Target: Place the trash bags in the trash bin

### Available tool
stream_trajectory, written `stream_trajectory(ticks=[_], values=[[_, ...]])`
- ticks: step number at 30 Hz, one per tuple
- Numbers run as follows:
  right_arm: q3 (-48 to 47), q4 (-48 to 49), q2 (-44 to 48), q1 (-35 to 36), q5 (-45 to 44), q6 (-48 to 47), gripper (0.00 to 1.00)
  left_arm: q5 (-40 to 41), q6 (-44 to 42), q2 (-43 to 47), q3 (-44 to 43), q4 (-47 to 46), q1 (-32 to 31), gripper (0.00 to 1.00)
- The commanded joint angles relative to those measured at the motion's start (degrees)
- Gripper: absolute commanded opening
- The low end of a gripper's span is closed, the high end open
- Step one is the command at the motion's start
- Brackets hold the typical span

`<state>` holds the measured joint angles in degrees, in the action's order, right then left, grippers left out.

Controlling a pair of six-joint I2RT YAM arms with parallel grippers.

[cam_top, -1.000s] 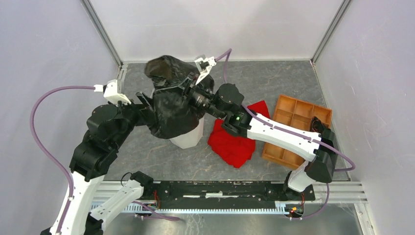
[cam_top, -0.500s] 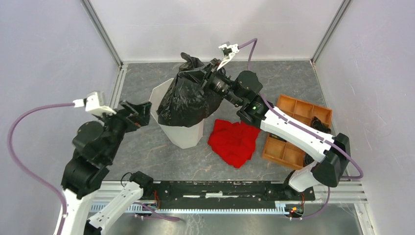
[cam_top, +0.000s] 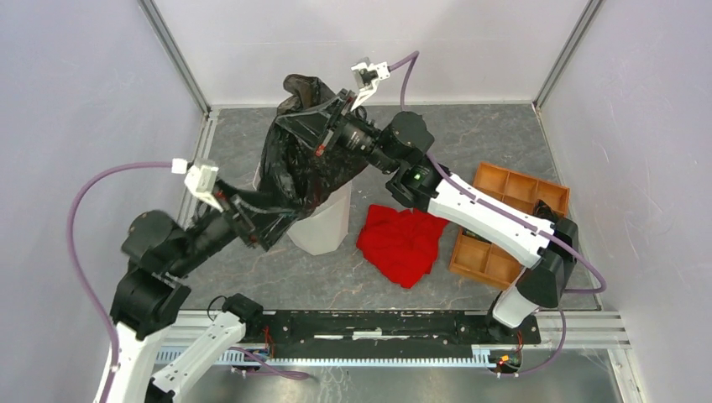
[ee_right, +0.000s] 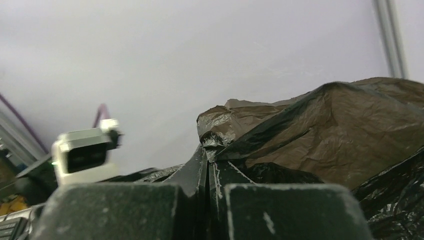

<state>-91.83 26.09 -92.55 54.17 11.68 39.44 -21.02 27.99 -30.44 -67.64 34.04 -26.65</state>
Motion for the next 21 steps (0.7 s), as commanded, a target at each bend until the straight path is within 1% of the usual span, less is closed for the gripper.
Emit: stream_trajectory(ticks=[1, 3, 4, 5, 8, 10, 13, 15, 18, 21], values=[[-4.2, 3.0, -1.1, 3.1, -1.1, 1.6, 0.01, 10.2, 3.0, -4.8, 0.5, -0.9, 0.1, 0.85], [-3.1, 4.2, -1.3, 5.1, -3.3, 2.8, 0.01, 25.5, 8.4, -6.2, 1.6, 1.0, 0.1, 0.87], [-1.9, 4.8, -1.3, 6.3, -4.7, 3.3, 0.01, 29.4, 9.1, -6.8, 2.5, 0.7, 0.0, 0.87], [-0.7, 5.6, -1.3, 7.3, -6.2, 3.8, 0.01, 29.9, 9.0, -7.1, 4.4, -0.4, 0.1, 0.87], [2.0, 6.1, -1.5, 8.6, -9.7, 5.7, 0.01, 29.4, 9.3, -6.3, 9.0, -3.2, 0.1, 0.87], [2.7, 6.1, -1.8, 8.6, -10.1, 5.6, 0.01, 26.8, 7.9, -4.5, 10.2, -3.6, 0.1, 0.87], [1.4, 2.5, -1.0, 8.6, -11.3, 0.5, 0.01, 21.9, 4.5, 1.5, 10.5, -4.0, 0.1, 0.95], [1.9, 2.5, 0.4, 8.5, -11.3, -3.4, 0.01, 17.3, 1.4, 5.1, 9.1, -3.2, 0.1, 1.0], [2.4, 0.3, 1.8, 8.5, -12.5, -9.2, 0.01, 10.9, -3.7, 8.4, 4.8, 1.3, 0.1, 1.0], [2.0, -2.6, 2.4, 8.1, -11.8, -12.8, 0.01, 9.7, -7.0, 9.2, -0.3, 8.7, 0.1, 1.0]])
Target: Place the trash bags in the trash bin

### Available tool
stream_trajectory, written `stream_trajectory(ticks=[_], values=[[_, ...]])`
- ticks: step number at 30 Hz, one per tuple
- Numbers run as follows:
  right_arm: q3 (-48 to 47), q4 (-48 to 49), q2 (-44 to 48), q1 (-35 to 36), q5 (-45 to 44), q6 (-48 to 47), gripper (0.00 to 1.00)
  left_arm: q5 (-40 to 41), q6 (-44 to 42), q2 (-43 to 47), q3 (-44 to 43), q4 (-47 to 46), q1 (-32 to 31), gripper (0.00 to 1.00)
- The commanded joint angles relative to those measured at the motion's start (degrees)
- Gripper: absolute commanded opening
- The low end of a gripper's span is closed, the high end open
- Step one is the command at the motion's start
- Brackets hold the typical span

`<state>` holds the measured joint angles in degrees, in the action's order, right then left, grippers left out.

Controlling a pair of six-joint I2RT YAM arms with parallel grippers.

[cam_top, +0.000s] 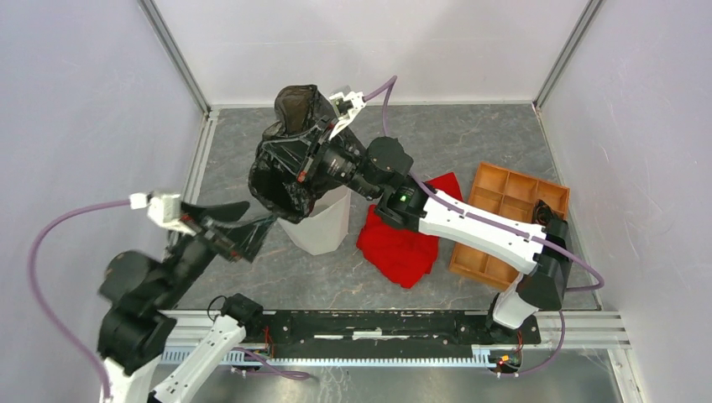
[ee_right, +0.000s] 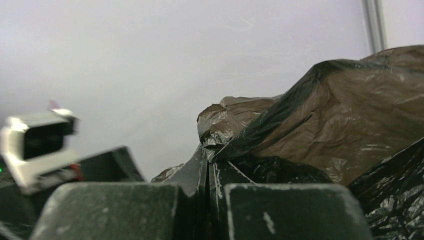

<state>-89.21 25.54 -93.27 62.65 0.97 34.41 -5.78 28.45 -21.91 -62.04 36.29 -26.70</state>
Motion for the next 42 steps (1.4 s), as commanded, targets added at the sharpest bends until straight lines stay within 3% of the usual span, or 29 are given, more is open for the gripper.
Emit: stream_trajectory(ticks=[1, 3, 6, 7, 9, 13, 15, 20, 24, 26, 30, 31, 34, 36, 42], values=[[-0.7, -2.8, 3.3, -0.7, 0.3, -8.6, 0.01, -5.1, -8.2, 0.7, -7.3, 8.0, 0.2, 1.0], [-0.7, -4.1, 3.6, -1.1, 2.2, -9.1, 0.01, -1.8, -7.8, 0.7, -9.6, 9.5, 0.1, 1.0], [-0.6, -5.5, 4.1, -1.3, 3.8, -8.8, 0.01, 12.6, -2.2, -0.1, -13.2, 9.4, 0.1, 1.0], [-0.4, -5.7, 4.2, -1.4, 4.3, -8.0, 0.01, 12.9, -2.0, -1.0, -14.7, 8.0, 0.1, 1.0], [-0.1, -5.3, 4.2, -1.4, 5.3, -5.4, 0.01, 9.4, -1.8, -3.8, -16.8, 4.6, 0.0, 1.0], [0.2, -2.2, 4.3, -1.2, 6.7, 0.2, 0.01, 10.0, -1.1, -13.4, -21.0, 4.7, 0.1, 1.0], [0.3, -1.4, 4.2, -1.0, 5.5, 3.6, 0.01, 5.6, -2.8, -16.7, -22.2, 4.5, 0.1, 1.0], [-0.7, -0.6, 3.1, -0.3, 2.1, 11.7, 0.01, -4.7, -5.2, -20.4, -19.7, 1.6, 0.0, 1.0], [-2.2, -0.8, 2.2, 0.4, 0.8, 13.8, 0.01, -3.9, -4.7, -22.1, -18.8, 1.9, 0.1, 0.99], [-2.2, -0.8, 2.2, 0.9, 0.1, 13.9, 0.01, -0.9, -4.0, -22.3, -18.6, 2.1, 0.0, 0.92], [-1.6, -2.0, 2.3, 1.4, -1.2, 13.6, 0.01, 4.0, -3.1, -22.9, -18.8, 2.9, 0.1, 0.67], [-1.5, -2.9, 2.6, 1.3, -2.7, 13.5, 0.01, 3.4, -3.2, -22.9, -18.8, 3.1, 0.1, 0.68], [-0.1, -3.5, 4.0, 1.3, -5.3, 12.2, 0.01, -1.2, -3.8, -21.3, -16.8, 2.4, 0.0, 0.88], [0.3, -3.5, 4.7, 1.0, -6.0, 11.2, 0.01, -3.7, -4.6, -19.5, -15.1, 2.0, 0.1, 0.96], [0.9, -2.3, 5.3, 0.6, -6.0, 10.7, 0.02, -2.8, -6.2, -14.1, -13.1, 3.8, 0.1, 1.0]])
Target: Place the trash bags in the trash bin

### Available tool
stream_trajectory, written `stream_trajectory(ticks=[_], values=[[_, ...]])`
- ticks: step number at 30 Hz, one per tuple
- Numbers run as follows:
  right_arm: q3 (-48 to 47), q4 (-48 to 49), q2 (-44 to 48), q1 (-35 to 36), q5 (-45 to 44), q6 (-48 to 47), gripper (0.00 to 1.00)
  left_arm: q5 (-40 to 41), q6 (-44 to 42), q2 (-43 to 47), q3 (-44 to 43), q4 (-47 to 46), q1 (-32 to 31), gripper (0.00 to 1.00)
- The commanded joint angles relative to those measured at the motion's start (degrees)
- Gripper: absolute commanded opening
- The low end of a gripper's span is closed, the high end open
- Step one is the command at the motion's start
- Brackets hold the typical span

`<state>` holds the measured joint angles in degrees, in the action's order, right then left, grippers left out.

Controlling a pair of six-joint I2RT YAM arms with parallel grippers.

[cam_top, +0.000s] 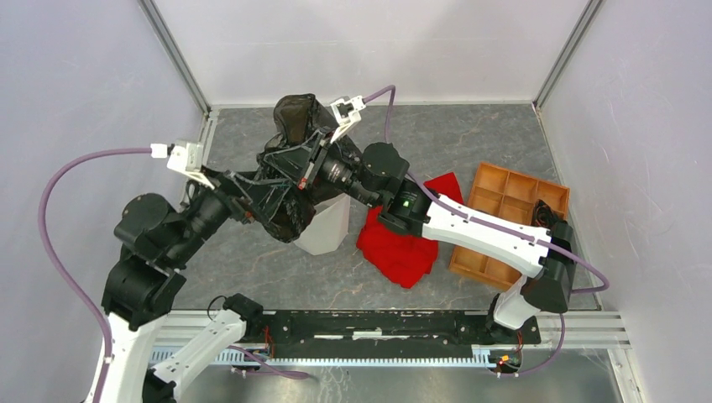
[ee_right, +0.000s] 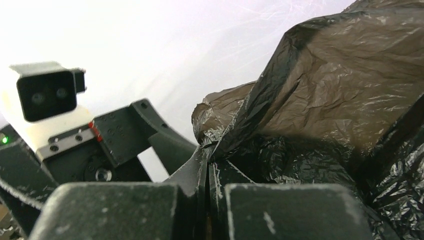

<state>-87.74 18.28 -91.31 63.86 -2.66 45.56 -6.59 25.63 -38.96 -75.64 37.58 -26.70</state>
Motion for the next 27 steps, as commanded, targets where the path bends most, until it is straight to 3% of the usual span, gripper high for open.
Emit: stream_trajectory(ticks=[1, 7, 20, 24, 27], values=[[-0.6, 5.0, 3.2, -0.7, -2.2, -0.4, 0.02, -2.0, -3.8, 3.5, 0.5, 2.6, 0.1, 1.0], [-0.6, 4.9, 3.2, -1.0, -1.7, 0.0, 0.01, -0.6, -4.9, 5.7, 1.6, 2.8, 0.1, 1.0], [-1.6, 5.6, 1.5, 0.1, 1.5, 1.5, 0.01, -0.9, -2.4, -3.0, 0.9, -4.9, 0.0, 1.0], [-0.8, 4.6, 2.3, 0.1, 1.2, -0.1, 0.05, 3.5, -2.2, -2.9, 1.4, -4.4, 0.1, 0.79], [2.8, 5.5, 4.6, 0.1, 1.3, -3.9, 0.26, 7.7, -2.4, -0.5, 2.8, -4.0, 0.1, 0.55]])
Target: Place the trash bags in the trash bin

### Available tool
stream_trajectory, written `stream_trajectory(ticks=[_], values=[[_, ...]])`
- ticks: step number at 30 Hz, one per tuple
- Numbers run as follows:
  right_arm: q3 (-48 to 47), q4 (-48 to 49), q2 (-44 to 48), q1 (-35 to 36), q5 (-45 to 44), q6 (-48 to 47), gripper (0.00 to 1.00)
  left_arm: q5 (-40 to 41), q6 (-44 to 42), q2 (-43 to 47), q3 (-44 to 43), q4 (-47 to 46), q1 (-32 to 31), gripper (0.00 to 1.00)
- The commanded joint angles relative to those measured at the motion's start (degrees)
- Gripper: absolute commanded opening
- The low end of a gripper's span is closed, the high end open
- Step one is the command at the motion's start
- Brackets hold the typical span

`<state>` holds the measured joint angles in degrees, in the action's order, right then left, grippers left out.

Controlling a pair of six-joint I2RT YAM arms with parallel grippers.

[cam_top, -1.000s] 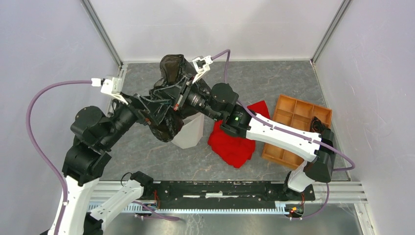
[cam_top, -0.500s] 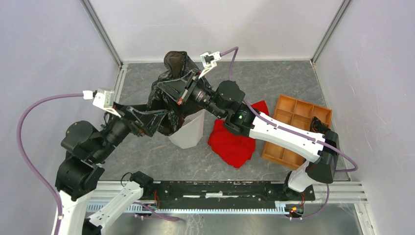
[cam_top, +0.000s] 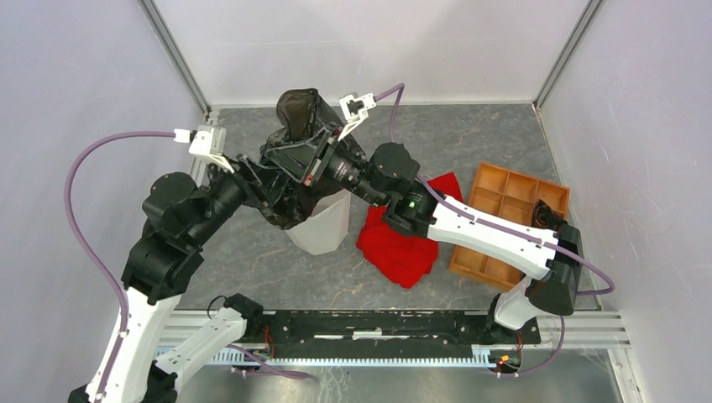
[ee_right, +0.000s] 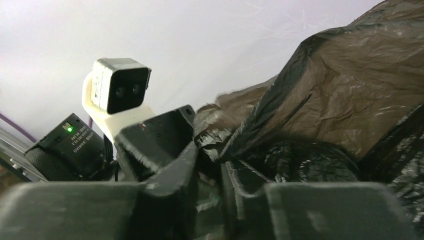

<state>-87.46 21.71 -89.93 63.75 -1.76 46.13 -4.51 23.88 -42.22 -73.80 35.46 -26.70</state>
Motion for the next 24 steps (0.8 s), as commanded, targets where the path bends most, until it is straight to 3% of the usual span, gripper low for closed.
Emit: stream_trajectory(ticks=[1, 4, 6, 9, 13, 16, 20, 24], values=[[4.0, 2.7, 4.4, 0.1, 0.5, -6.0, 0.35, 6.5, -0.8, 3.6, 1.5, -1.8, 0.1, 0.47], [7.5, 2.1, 7.5, -0.2, 1.6, -12.9, 0.67, 9.9, -0.4, 5.7, 2.8, -0.7, 0.0, 0.25], [7.4, -2.4, 9.0, -0.7, 5.8, -19.1, 0.81, 12.0, 0.1, 6.9, 3.2, 0.4, 0.1, 0.16], [6.4, -10.2, 11.5, -1.2, 8.1, -27.6, 0.93, 15.2, 0.9, 8.8, 4.1, 1.4, 0.0, 0.1], [8.5, -18.3, 16.7, -2.2, 2.7, -35.7, 0.97, 16.9, 1.4, 10.6, 4.7, 2.0, 0.1, 0.05], [10.3, -21.1, 19.1, -7.7, -0.5, -35.4, 0.92, 17.2, 1.9, 11.0, 4.6, 3.4, 0.1, 0.03], [12.1, -19.5, 19.0, -14.3, -0.2, -32.8, 0.89, 17.2, 2.5, 11.7, 4.8, 3.7, 0.1, 0.03], [10.5, -16.8, 14.5, -15.6, -0.2, -32.2, 0.89, 17.3, 2.4, 12.1, 4.2, 3.4, 0.1, 0.02]])
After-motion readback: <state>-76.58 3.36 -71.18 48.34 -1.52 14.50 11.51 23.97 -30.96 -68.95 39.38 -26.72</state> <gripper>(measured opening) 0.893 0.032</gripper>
